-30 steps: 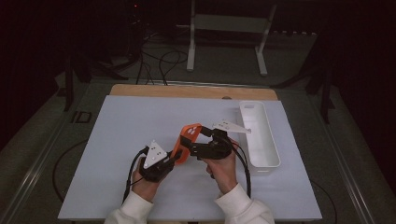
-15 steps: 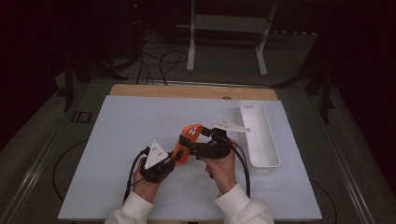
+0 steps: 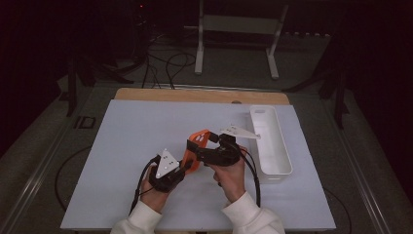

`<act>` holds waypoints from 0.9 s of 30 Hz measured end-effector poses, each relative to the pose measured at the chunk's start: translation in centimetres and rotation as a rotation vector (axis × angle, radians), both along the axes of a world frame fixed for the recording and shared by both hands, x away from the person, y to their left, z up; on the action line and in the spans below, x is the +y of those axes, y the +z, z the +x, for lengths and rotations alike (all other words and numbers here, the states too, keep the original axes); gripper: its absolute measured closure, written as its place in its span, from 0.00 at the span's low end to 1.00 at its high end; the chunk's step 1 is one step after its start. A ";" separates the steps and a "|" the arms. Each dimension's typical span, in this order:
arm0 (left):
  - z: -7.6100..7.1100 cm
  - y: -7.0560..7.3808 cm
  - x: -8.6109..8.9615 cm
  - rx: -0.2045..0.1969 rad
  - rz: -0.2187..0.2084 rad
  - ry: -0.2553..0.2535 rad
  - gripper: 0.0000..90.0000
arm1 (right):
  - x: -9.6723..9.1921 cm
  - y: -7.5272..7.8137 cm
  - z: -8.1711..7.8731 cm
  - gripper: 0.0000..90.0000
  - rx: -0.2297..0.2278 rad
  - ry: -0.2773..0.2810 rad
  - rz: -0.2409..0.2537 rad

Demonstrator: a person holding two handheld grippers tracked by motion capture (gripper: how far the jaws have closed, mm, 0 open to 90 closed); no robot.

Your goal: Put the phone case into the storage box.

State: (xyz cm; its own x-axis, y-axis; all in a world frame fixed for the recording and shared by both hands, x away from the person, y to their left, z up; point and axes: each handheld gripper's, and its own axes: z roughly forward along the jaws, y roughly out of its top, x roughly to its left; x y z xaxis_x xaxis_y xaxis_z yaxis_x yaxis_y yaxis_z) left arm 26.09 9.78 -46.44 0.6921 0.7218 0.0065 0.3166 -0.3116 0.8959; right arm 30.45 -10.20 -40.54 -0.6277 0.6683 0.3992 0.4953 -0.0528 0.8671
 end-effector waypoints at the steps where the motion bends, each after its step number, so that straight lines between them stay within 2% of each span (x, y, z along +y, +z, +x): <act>1: 0.0 0.0 0.0 -0.002 0.002 0.001 0.94 | 0.1 0.0 0.0 0.16 -0.002 -0.003 -0.001; 8: 0.0 -0.1 -0.1 -0.006 0.014 -0.002 0.94 | 0.3 0.1 -0.2 0.17 -0.017 -0.010 -0.015; 9: 0.0 -0.1 -0.1 -0.006 0.016 -0.002 0.94 | 0.4 0.1 -0.4 0.17 -0.036 -0.009 -0.026; 15: 0.0 -0.2 -0.2 -0.002 0.018 -0.005 0.94 | 0.8 0.3 -0.8 0.17 -0.091 -0.007 -0.067; 27: 0.0 -0.2 -0.1 0.002 0.011 -0.012 0.93 | 0.6 0.2 -0.9 0.18 -0.088 -0.016 -0.059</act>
State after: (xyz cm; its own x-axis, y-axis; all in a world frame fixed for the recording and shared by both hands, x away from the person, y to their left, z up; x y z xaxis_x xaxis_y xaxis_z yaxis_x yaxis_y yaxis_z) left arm 26.12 9.64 -46.60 0.7007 0.7133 0.0129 0.3147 -0.3252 0.8917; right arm 29.51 -9.57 -40.35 -0.6478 0.6991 0.3026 0.4165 -0.0076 0.9091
